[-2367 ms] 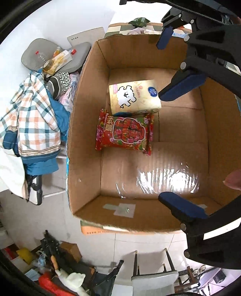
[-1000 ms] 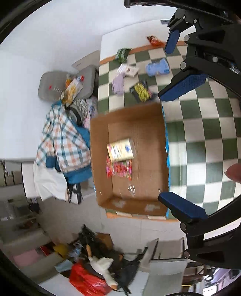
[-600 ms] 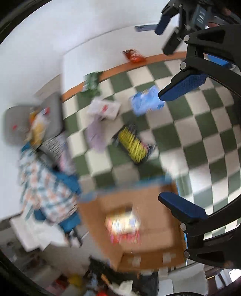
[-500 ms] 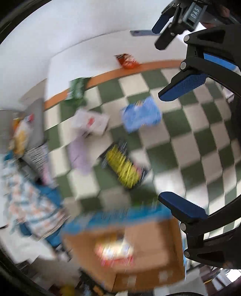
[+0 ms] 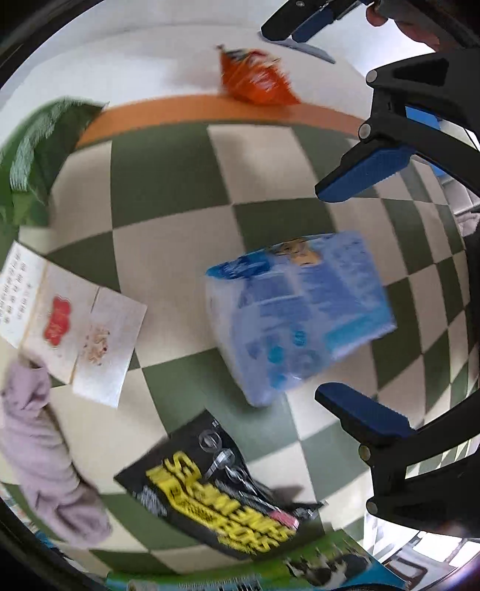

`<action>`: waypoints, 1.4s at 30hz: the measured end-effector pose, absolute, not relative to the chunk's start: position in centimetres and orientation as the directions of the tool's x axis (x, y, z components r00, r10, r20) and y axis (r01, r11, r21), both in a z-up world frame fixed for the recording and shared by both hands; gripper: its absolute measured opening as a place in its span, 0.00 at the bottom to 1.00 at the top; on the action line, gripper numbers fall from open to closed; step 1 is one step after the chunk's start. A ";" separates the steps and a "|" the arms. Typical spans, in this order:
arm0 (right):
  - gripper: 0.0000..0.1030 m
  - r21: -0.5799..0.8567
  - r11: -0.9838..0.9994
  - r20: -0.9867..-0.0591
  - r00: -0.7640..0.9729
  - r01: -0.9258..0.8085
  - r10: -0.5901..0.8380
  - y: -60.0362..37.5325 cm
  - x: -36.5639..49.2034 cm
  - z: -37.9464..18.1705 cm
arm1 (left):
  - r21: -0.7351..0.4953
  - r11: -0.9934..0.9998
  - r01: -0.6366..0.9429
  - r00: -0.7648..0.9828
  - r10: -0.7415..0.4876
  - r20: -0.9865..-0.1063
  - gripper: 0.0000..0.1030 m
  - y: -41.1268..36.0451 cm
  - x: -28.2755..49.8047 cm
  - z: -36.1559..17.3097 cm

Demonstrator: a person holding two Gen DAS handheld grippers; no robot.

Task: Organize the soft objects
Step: 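Grasp the blue wipes pack with the left tool while the right tool grasps the orange panda bag, then carry both packs into the box and release them beside the others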

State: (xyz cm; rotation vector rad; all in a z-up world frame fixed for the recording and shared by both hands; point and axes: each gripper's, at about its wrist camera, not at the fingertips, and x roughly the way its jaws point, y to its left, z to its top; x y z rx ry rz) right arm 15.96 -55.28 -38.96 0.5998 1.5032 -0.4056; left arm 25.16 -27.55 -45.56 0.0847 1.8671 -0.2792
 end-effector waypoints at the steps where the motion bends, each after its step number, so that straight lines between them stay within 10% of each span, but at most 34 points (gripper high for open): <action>1: 1.00 0.127 0.785 -0.991 0.038 0.607 0.130 -55.5 16.2 -39.6 | -0.151 0.971 0.187 -0.314 -0.086 -0.946 0.97 -27.6 25.3 -46.2; 8: 0.93 0.148 0.738 -0.978 -0.014 0.659 0.208 -56.6 17.4 -45.2 | -0.109 0.976 0.187 -0.283 -0.053 -0.958 0.92 -27.4 24.9 -47.5; 21: 0.48 0.090 0.771 -0.987 -0.044 0.630 0.152 -55.3 18.1 -46.1 | -0.049 0.965 0.256 -0.198 0.002 -0.980 0.36 -28.9 23.6 -46.8; 42: 0.37 0.277 0.889 -0.960 0.131 0.364 0.246 -40.8 18.7 -32.0 | -0.243 0.946 0.213 0.090 -0.267 -0.960 0.28 -18.7 21.9 -26.5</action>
